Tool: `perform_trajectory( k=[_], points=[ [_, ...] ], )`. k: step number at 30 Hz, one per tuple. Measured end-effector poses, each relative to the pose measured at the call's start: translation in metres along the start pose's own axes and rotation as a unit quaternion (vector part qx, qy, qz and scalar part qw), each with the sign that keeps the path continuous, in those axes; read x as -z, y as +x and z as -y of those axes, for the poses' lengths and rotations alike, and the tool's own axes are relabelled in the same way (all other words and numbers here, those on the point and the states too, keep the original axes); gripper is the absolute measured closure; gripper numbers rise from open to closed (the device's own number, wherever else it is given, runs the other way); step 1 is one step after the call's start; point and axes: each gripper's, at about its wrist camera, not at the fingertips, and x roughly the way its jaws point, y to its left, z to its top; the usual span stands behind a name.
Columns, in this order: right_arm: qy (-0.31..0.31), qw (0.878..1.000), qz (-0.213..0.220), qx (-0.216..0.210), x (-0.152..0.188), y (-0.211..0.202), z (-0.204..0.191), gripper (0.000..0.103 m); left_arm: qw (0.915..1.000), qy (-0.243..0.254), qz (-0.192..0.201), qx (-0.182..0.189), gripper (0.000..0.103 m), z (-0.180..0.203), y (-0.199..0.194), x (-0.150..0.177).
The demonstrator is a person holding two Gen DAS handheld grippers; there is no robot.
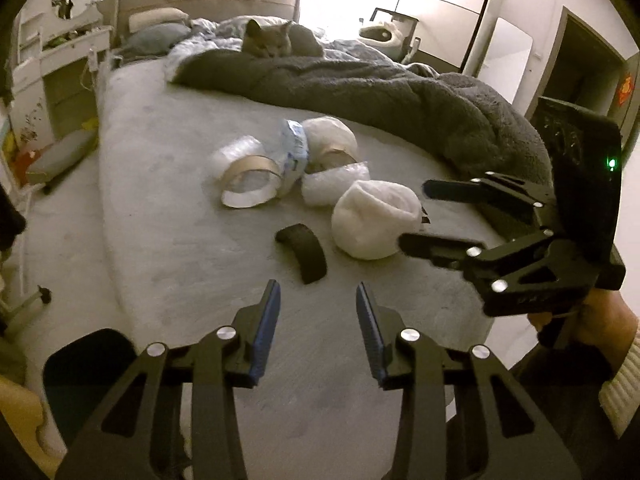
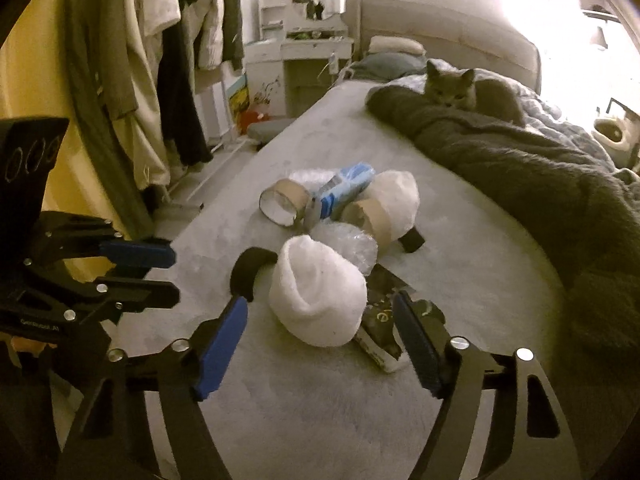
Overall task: Collect trash
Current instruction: 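Grasp the black strip with the left tool while the right tool grasps a white tissue ball, then carry the black strip and tissue ball over the black bin with both tools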
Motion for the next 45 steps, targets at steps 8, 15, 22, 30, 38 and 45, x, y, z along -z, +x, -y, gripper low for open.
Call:
perform_trajectory(
  k=[8,15,22,30,38,45],
  points=[
    [-0.026,0.999,-0.023,0.001,-0.001,0.019,0.002,0.035,0.9969,-0.071,-0.016,0.029,0.072,-0.023,0.032,-0.012],
    [-0.040,0.999,-0.034,-0.002,-0.004,0.028,-0.001,0.045,0.9922,-0.107,-0.025,0.059,0.074,-0.029,0.043,-0.019],
    [-0.044,0.998,-0.042,-0.013,-0.005,0.029,-0.006,0.063,0.9904,-0.116,-0.030,0.069,0.075,-0.027,0.051,-0.026],
    [-0.046,0.998,-0.031,-0.016,-0.019,0.020,-0.017,0.070,0.9921,-0.106,-0.018,0.064,0.090,-0.031,0.037,-0.027],
    [-0.036,0.999,-0.020,-0.021,-0.038,0.008,-0.040,0.072,0.9929,-0.109,0.008,0.045,0.090,-0.050,0.006,-0.024],
    [-0.028,0.999,-0.010,-0.038,-0.064,0.013,-0.071,0.072,0.9929,-0.112,0.034,-0.021,0.090,-0.083,-0.032,-0.018]
  ],
)
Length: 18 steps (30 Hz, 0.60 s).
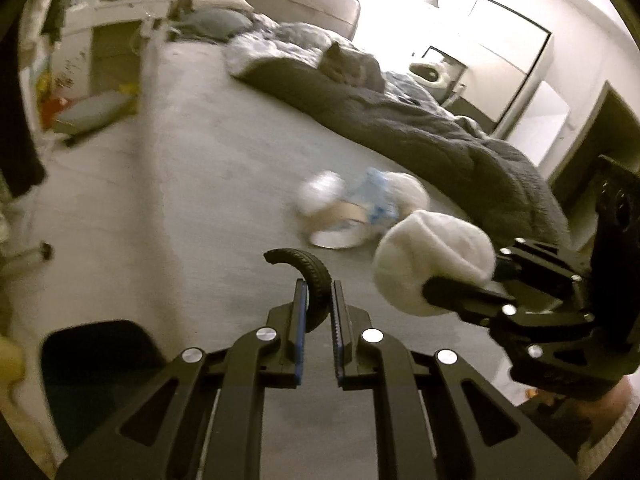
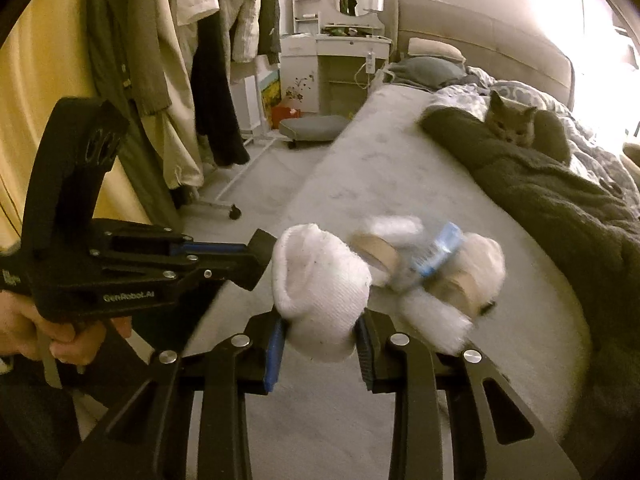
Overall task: Collect trash
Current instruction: 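Carry the black strip and tissue ball over the black bin with both tools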
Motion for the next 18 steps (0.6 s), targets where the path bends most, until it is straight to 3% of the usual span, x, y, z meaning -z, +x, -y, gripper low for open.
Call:
perform_trajectory(
  k=[7,18],
  points=[
    [-0.005,1.000,-0.023,-0.020,-0.023,0.028,-0.043,0.072,0.9988,-0.013,0.011,-0.046,0.090,-0.044,-0.028,0.005],
    [0.029,0.997,-0.058,-0.053,-0.053,0.079,-0.101,0.072,0.9927,-0.055,-0.028,-0.104,0.090,-0.119,-0.034,0.035]
  ],
)
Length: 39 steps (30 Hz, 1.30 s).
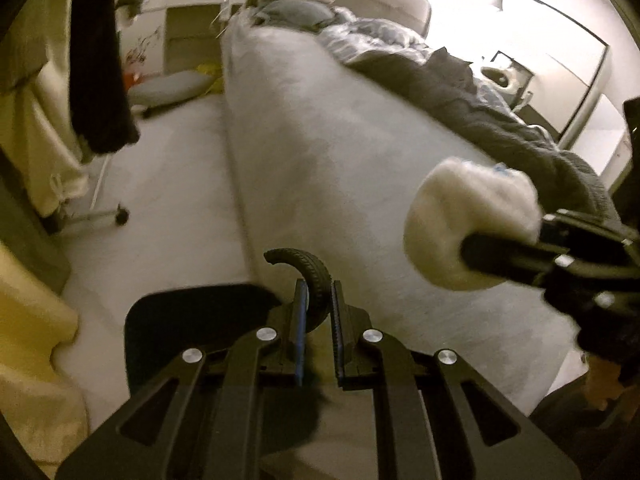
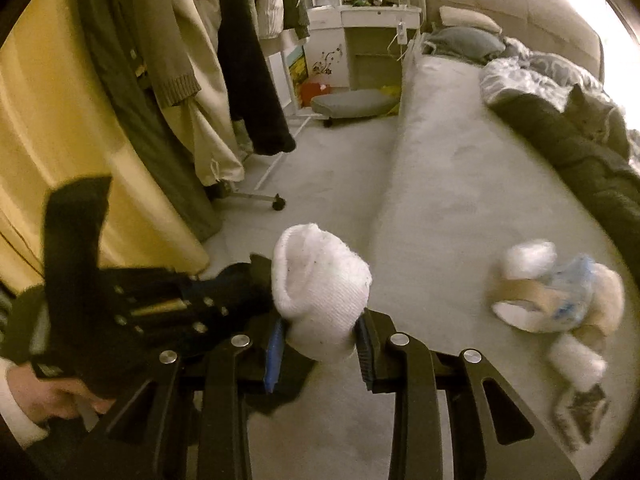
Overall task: Collect trash
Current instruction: 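Carry the black strip and tissue ball over the black bin with both tools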
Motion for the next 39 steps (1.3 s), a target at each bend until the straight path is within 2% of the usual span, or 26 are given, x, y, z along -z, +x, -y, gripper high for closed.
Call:
perform_trajectory(
  k=[8,16,27,33,34,36,37,38,39],
  points=[
    [0.006,0.999,-0.035,-0.019,-0.009,0.041,-0.034,0.072,0.9984,-0.023,-0.045,-0.026,0.090,-0.045,0.017,0.022],
    [0.046,0.996,-0.067,-0.033,-0.016,0.070,-0.040,0.072,0.9925,-0.064,-0.099,-0.032,0.090,-0.086,0.037,0.049],
    [0.057,0.991,-0.112,-0.037,-0.013,0.105,-0.054,0.072,0.9808,-0.082,-0.176,-0.016,0.090,-0.109,0.060,0.083],
    [0.061,0.988,-0.135,-0.033,-0.006,0.122,-0.055,0.072,0.9797,-0.082,-0.183,-0.015,0.090,-0.113,0.061,0.091],
    [0.062,0.988,-0.139,-0.033,-0.006,0.124,-0.055,0.072,0.9802,-0.078,-0.181,-0.016,0.087,-0.113,0.059,0.091],
    [0.064,0.987,-0.146,-0.032,-0.003,0.131,-0.055,0.072,0.9815,-0.074,-0.176,-0.017,0.071,-0.115,0.057,0.091],
    [0.065,0.986,-0.148,-0.032,-0.003,0.134,-0.055,0.072,0.9824,-0.073,-0.171,-0.019,0.058,-0.116,0.055,0.092],
    [0.068,0.985,-0.154,-0.030,-0.002,0.138,-0.054,0.072,0.9831,-0.074,-0.167,-0.019,0.053,-0.117,0.053,0.092],
    [0.071,0.985,-0.157,-0.030,-0.001,0.140,-0.055,0.072,0.9837,-0.074,-0.162,-0.020,0.053,-0.118,0.050,0.092]
  ],
)
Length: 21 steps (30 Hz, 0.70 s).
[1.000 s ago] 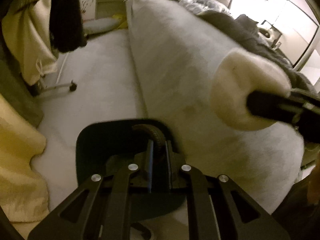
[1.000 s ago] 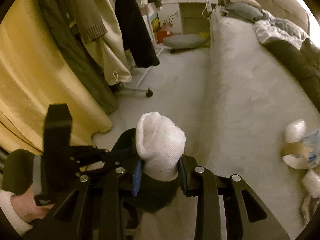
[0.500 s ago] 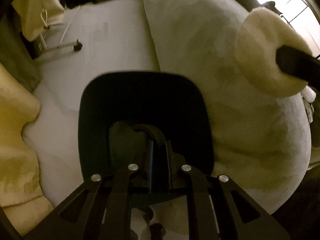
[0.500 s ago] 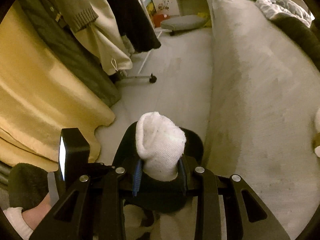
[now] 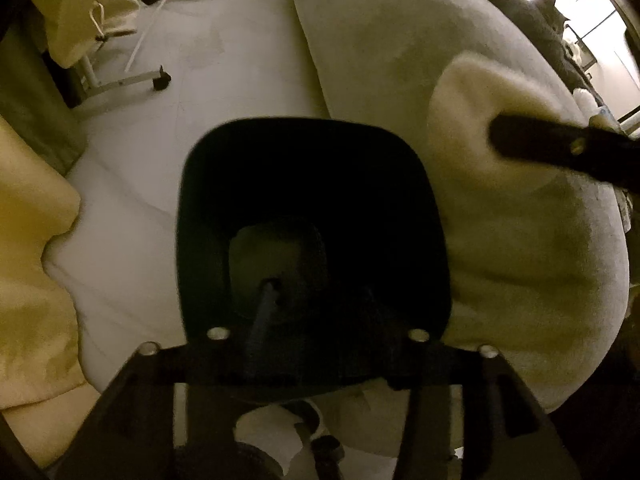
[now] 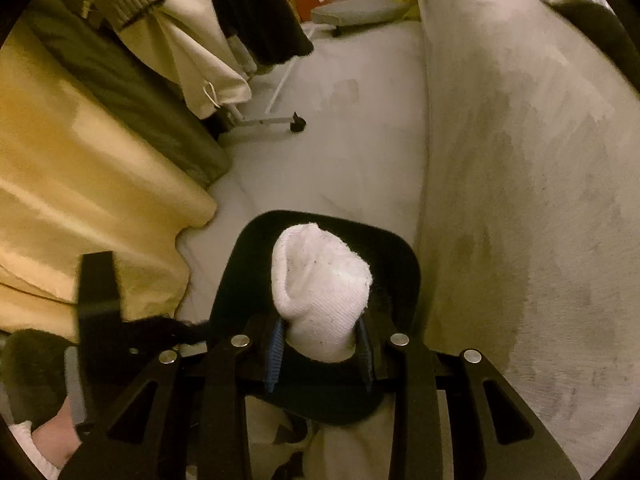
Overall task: Collect trash
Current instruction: 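Carry the black strip and tissue ball over the black bin with both tools, then open the left tool and right tool to drop both items into the bin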
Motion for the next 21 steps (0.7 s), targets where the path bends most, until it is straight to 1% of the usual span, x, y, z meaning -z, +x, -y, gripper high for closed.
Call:
perform_trajectory(
  k=[4,10,17,21],
  points=[
    [-0.002,1.000,-0.009,0.003,0.000,0.010,-0.003,0.071,0.9998,-0.002,0.015,-0.008,0.045,-0.008,-0.009,-0.004],
    [-0.003,1.000,-0.022,0.009,-0.006,0.025,-0.007,0.070,0.9988,-0.002,0.047,-0.010,0.039,-0.015,-0.030,-0.008],
    [-0.009,0.999,-0.041,0.021,-0.003,0.045,-0.009,0.070,0.9941,0.019,0.105,-0.016,0.039,-0.013,-0.065,-0.014],
    [-0.015,0.998,-0.052,0.024,-0.004,0.054,-0.013,0.070,0.9889,0.027,0.146,-0.014,0.039,-0.011,-0.090,-0.016]
  ],
)
